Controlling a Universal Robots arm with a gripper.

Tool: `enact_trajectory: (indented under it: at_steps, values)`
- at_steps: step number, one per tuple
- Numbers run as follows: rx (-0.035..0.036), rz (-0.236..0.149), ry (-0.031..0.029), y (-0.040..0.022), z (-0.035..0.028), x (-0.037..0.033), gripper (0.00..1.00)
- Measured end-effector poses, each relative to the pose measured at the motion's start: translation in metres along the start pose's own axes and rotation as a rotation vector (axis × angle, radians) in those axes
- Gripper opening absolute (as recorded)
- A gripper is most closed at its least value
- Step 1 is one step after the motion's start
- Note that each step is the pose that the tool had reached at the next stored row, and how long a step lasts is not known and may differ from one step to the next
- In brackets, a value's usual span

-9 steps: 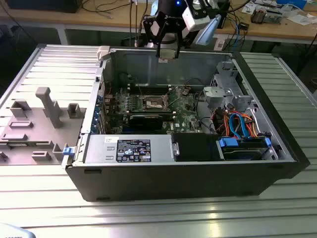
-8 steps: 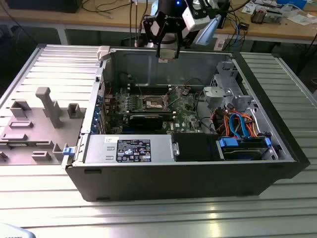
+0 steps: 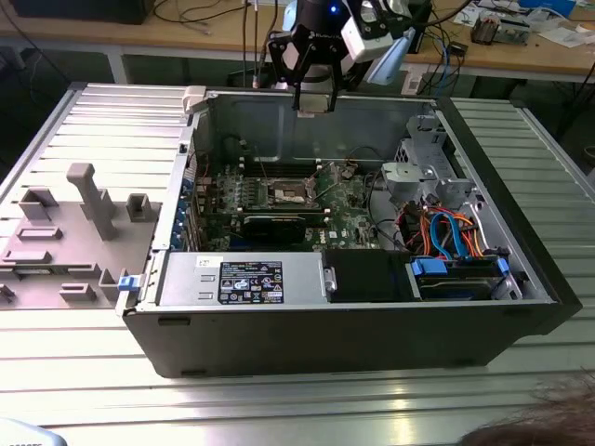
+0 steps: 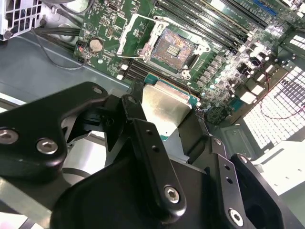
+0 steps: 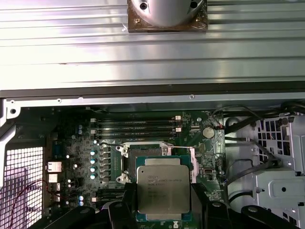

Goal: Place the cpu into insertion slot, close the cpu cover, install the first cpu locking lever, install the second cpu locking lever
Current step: 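Place the cpu into insertion slot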

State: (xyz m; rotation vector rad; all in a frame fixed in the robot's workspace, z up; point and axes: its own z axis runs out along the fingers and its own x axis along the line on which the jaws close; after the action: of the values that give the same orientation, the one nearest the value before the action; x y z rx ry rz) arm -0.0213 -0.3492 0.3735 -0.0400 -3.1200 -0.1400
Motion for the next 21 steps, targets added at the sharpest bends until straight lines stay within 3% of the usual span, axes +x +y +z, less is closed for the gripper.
enact_trajectory:
  at_steps: [8, 10, 21]
  values:
    - [0.0, 0.0, -0.0001, -0.0003, 0.0031, 0.0, 0.54]
    - [0.0, 0.0, 0.0, -0.0009, 0.0099, 0.0, 0.54]
    - [-0.0001, 0.0, 0.0, -0.0012, 0.013, 0.0, 0.54]
